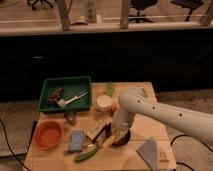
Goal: Place banana in purple bowl
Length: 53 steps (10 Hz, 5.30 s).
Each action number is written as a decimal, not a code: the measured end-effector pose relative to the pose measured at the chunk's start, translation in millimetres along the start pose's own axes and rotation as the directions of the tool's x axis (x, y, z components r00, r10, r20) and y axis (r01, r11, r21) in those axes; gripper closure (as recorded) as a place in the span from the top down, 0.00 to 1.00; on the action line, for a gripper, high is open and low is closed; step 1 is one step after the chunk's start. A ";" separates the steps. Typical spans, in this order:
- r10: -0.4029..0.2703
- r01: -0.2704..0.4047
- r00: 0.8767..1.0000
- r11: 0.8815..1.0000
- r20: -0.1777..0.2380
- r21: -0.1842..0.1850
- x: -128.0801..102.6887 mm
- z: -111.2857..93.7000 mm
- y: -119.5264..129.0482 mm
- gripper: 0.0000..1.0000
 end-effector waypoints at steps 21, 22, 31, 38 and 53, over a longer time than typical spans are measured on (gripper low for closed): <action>0.011 -0.012 1.000 0.998 0.017 0.069 13.8 -17.4 -2.0 0.80; 0.013 -0.014 1.000 0.997 0.017 0.069 14.4 -17.7 -1.4 0.80; 0.011 -0.012 1.000 0.998 0.017 0.069 13.8 -17.6 -2.0 0.80; 0.011 -0.012 1.000 0.998 0.018 0.069 13.6 -17.6 -2.1 0.80; 0.011 -0.012 1.000 0.998 0.019 0.069 13.5 -16.8 -1.8 0.80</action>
